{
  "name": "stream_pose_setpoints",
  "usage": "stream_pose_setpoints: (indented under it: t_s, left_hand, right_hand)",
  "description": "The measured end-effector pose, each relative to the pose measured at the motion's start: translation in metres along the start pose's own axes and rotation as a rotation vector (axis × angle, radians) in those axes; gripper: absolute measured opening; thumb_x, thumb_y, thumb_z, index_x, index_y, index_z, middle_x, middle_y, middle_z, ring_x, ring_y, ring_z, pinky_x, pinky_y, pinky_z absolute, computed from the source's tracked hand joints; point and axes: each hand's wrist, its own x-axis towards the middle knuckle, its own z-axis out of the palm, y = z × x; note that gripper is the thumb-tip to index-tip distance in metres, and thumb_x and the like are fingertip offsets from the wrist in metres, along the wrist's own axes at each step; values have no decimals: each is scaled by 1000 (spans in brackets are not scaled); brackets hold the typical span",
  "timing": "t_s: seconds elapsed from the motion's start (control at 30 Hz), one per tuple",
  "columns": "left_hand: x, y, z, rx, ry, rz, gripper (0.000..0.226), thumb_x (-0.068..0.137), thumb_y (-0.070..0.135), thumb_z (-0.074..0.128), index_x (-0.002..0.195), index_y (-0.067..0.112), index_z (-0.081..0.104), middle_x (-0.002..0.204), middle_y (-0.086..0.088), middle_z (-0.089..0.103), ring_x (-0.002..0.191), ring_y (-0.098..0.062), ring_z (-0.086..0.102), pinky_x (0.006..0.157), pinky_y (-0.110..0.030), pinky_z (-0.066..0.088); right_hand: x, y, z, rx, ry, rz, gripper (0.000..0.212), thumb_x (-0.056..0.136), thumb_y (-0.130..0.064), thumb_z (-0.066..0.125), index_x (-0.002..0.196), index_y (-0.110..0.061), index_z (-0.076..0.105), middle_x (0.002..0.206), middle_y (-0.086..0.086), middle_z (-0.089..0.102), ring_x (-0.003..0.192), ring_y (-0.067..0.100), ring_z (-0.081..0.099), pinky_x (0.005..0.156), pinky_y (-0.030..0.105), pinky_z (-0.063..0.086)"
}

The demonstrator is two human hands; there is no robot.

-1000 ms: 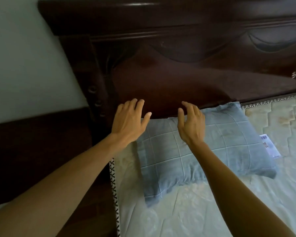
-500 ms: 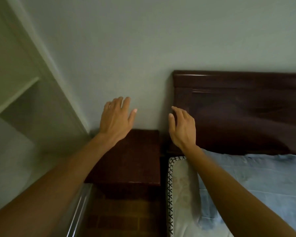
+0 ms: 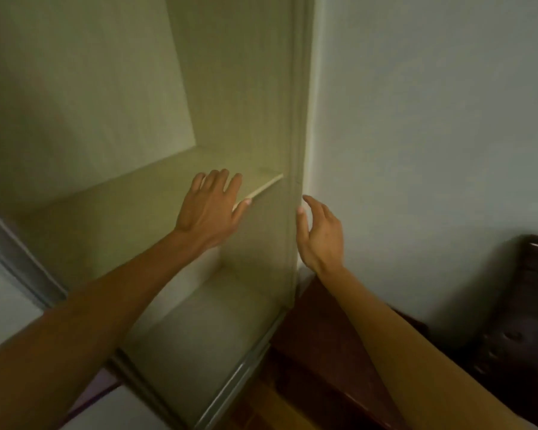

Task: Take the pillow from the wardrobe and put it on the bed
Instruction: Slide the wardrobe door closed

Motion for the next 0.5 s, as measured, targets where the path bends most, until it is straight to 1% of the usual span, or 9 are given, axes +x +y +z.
stream_pose_setpoints:
  t_s: [0.07,0.13,0.27,0.33,0.4,0.5]
  left_hand:
    - [-10,-40,-18,104,-20,-41,55,93,44,30,131,8,44,129,-22,53,115,-36,49,102,-46,31]
    - [-23,-76,-40,215,-45,-84,57,93,46,28,130,7,45,128,-22,54,116,-37,50,103,-47,31]
    - [-55,-132,-81,436,-162,-102,56,95,47,28,132,8,41,131,-24,50,118,-39,46,104,-48,30]
    - [-66,-150,-99,538,-233,-98,56,95,48,26,132,8,38,130,-23,48,117,-39,44,104,-48,31]
    - [-73,-162,-114,636,-287,-88,56,95,48,25,132,8,36,129,-23,48,116,-37,45,102,-48,31]
    - [-76,-174,-127,801,-349,-18,55,96,49,22,132,8,30,130,-24,46,117,-38,44,102,-48,30]
  right_hand:
    - [8,-30,32,85,-50,-34,43,98,-33,41,129,-7,55,126,16,61,113,35,56,98,42,42]
    - [12,-62,61,195,-107,-83,43,97,-35,41,129,-9,55,125,15,62,111,34,57,96,40,43]
    - [8,-120,111,340,-206,-203,44,97,-35,39,127,-8,58,126,13,62,114,29,58,98,37,42]
    - [-1,-149,134,408,-242,-255,42,97,-33,41,126,-7,59,123,12,64,112,28,60,97,36,43]
    - [-14,-179,153,468,-277,-283,40,97,-31,45,124,-6,60,120,12,66,108,27,61,95,39,47]
    - [-33,-219,173,545,-335,-307,39,98,-32,43,122,-6,61,116,12,67,104,27,62,91,43,48]
